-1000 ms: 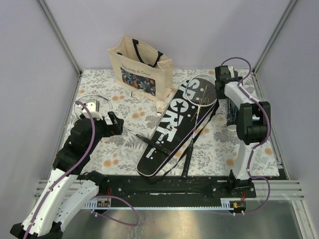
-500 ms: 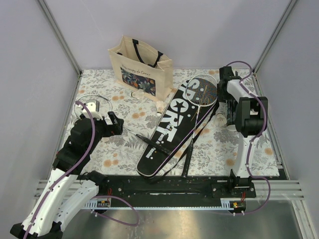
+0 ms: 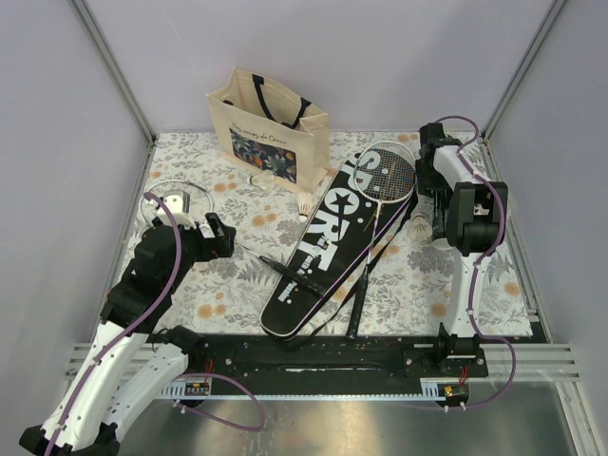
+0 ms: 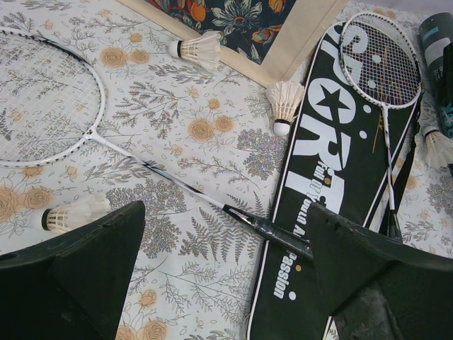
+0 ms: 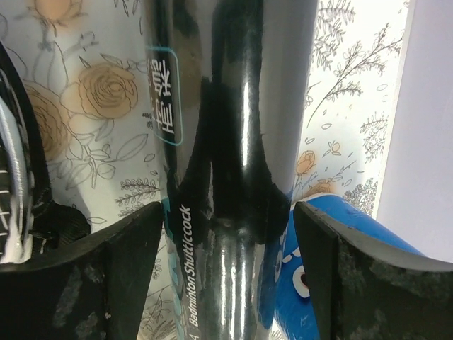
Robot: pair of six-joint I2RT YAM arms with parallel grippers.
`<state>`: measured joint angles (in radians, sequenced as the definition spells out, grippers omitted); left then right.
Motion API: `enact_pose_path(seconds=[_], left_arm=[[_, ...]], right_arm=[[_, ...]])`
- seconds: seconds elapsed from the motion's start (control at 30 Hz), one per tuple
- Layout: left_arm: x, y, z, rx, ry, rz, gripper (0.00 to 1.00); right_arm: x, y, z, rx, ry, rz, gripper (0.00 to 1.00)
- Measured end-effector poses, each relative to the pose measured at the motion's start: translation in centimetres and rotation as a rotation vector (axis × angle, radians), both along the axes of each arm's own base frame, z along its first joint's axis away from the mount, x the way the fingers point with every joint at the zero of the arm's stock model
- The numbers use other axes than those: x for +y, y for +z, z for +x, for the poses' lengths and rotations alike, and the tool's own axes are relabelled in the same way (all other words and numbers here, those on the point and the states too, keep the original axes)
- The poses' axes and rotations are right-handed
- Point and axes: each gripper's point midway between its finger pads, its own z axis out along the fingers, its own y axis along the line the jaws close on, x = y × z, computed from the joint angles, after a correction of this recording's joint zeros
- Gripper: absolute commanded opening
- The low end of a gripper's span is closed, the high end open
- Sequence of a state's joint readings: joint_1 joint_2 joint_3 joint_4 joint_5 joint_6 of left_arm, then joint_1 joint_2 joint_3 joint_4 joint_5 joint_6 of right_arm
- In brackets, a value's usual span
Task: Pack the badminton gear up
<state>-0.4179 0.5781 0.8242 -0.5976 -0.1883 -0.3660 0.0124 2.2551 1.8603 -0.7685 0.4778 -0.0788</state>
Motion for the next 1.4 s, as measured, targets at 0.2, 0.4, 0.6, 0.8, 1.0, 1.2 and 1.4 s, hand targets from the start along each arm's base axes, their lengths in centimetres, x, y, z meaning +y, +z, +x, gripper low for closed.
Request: enact_pose_path(seconds=[0.2,0.4,0.6,0.8,1.0,1.2,1.4], left_arm=[[0.0,0.0,0.0,-0.001,0.002,0.001,0.99],[0.1,0.0,0.0,-0.001,0.004,0.002,0.99],[0.2,0.0,0.0,-0.002,0.008,0.004,0.99],[0.2,0.1,0.0,-0.006,0.009,0.004,0.99],[0.4,0.5,-0.2,-0.022,0.015,-0.001,0.99],[0.5,0.5,-0.2,-0.023,0.02,-0.006,0.99],[-0.2,0.7,-0.3,-0.013,0.014,-0.064,0.98]], right_arm=[[-0.1,-0.5,-1.3,0.065,-0.002,-0.001,0.8],[-0.1,-0.6,-1.4,0.09,-0.002,0.001,0.65],[-0.1,-0.6,-1.4,0.092,-0.001,0.001,0.53],[-0.1,0.0,-2.1,0.07,-0.001,0.0,0.49],[0.1,4.9,-2.8,-0.029,0.004,0.0,0.47],[1.1,11.2,-2.9,-0.189,0.018,0.007,0.47],[4.6,14.3,-5.8,-0.268,0.06,0.062,0.47]])
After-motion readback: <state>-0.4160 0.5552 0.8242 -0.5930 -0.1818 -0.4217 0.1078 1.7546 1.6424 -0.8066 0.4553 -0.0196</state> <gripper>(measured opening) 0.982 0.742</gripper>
